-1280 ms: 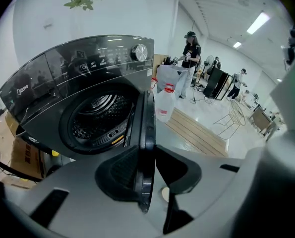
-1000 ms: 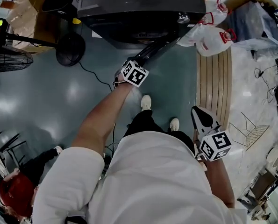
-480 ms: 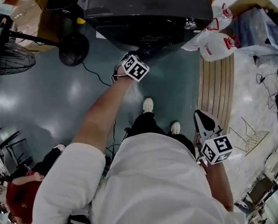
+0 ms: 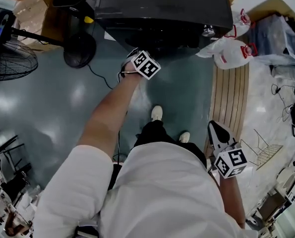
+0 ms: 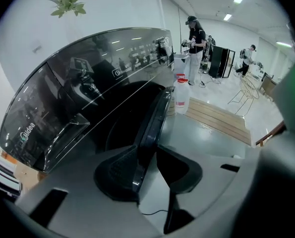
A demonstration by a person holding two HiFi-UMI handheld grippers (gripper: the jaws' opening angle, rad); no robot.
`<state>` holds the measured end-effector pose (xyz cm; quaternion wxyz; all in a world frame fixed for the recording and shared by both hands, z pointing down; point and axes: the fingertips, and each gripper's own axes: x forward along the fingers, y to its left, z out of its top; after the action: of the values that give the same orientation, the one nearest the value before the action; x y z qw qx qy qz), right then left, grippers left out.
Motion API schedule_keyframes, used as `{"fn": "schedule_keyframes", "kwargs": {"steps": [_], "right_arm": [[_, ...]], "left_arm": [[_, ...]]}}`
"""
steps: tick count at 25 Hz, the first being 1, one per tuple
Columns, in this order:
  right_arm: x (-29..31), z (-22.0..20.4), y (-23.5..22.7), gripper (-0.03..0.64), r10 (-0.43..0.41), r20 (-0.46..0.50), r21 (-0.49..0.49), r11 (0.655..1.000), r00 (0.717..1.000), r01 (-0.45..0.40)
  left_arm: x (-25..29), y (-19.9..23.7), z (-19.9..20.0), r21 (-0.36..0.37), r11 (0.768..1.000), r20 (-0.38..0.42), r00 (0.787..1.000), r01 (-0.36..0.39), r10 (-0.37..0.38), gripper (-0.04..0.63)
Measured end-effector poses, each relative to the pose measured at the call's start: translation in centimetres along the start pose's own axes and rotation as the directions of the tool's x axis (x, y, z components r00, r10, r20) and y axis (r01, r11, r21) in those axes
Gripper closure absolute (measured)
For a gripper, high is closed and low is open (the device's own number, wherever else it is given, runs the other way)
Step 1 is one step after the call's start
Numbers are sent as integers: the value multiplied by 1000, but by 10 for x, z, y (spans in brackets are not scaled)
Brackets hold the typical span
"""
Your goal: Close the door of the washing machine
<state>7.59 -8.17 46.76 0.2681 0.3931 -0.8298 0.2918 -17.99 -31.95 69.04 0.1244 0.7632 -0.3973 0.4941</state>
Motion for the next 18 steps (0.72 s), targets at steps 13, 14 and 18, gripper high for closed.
{"fn": "schedule_keyframes", "kwargs": {"steps": [13, 14, 18], "right_arm": [[7, 11, -10, 597, -13, -21, -13, 1000, 1000, 13], [8, 11, -10, 597, -13, -22, -13, 1000, 1000, 12], [12, 12, -11, 597, -12, -25, -10, 1000, 1000, 12]], "left_arm": [[18, 40, 15, 61, 996, -10, 998, -68, 69, 477], [20, 42, 16, 61, 996, -9, 997, -73, 73, 477], [24, 52, 19, 57, 994, 3, 996, -88, 88, 477]]}}
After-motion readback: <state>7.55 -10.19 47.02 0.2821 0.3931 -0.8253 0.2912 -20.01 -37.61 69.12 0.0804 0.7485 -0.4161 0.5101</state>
